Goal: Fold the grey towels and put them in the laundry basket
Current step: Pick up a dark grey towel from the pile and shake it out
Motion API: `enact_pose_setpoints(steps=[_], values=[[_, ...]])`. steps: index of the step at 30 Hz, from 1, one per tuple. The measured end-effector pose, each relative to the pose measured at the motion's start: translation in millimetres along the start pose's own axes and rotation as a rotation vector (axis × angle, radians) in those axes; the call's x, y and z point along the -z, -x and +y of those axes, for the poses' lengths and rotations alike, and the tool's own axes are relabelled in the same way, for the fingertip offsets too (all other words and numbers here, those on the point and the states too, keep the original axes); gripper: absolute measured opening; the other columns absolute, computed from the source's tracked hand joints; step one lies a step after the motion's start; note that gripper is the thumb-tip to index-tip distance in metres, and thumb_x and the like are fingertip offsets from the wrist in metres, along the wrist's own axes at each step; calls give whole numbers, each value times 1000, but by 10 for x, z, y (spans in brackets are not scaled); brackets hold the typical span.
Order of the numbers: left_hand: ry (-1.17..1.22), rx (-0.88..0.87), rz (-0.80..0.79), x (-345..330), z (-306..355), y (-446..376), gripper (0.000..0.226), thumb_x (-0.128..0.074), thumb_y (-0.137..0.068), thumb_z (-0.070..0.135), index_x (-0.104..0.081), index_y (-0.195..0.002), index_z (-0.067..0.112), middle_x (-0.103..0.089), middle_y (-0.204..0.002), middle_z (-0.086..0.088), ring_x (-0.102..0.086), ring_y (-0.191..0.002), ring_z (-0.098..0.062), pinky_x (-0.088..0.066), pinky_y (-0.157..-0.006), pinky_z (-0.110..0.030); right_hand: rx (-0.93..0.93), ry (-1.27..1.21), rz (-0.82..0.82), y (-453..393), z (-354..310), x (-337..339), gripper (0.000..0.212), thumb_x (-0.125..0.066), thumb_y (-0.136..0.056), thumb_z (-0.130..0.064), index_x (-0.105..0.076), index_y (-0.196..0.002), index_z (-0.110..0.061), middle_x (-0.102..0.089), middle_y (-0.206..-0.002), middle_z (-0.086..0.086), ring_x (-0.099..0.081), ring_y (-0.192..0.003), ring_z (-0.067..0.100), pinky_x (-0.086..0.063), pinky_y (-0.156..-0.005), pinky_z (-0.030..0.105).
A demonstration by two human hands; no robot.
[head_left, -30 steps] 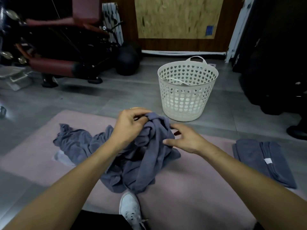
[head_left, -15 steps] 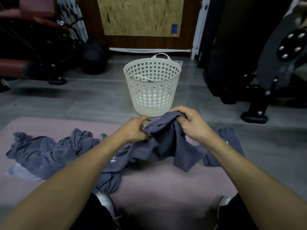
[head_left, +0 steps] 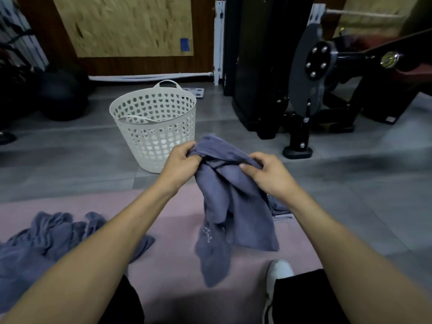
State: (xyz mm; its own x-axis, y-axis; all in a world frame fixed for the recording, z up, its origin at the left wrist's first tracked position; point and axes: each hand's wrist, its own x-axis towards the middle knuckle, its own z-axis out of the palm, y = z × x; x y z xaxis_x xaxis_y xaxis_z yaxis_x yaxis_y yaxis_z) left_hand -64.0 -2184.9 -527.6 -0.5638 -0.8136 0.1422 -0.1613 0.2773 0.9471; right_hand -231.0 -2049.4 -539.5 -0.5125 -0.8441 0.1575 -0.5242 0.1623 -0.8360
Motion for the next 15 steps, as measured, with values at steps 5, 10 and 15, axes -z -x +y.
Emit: enact_pose_setpoints(steps=[5, 10, 15], values=[[205, 235, 120, 71, -123, 88, 29, -41, -91, 1, -65, -87, 17, -66, -80, -1, -61, -74, -13, -54, -65, -27, -86, 406, -290, 37, 136, -6, 21, -62, -89, -19, -57, -75, -4, -58, -70, 7, -54, -70, 24, -39, -59, 33], [-254, 395, -60, 215, -384, 178, 14, -53, -84, 12, -61, -95, 13, -64, -88, -10, -60, -80, -25, -54, -68, -36, 3, 390, -254, 17, 38, -76, 16, -50, -97, -17, -60, -94, -6, -66, -91, 9, -59, -86, 27, -45, -70, 34], [-490, 156, -361, 114, -509, 402, 102, -85, -67, 42, -29, -150, 24, -44, -135, 7, -42, -129, -13, -38, -106, -29, 214, 361, -398, -5, -156, -321, 18, -53, -93, -11, -68, -98, -19, -66, -90, -4, -58, -85, 14, -41, -73, 26]])
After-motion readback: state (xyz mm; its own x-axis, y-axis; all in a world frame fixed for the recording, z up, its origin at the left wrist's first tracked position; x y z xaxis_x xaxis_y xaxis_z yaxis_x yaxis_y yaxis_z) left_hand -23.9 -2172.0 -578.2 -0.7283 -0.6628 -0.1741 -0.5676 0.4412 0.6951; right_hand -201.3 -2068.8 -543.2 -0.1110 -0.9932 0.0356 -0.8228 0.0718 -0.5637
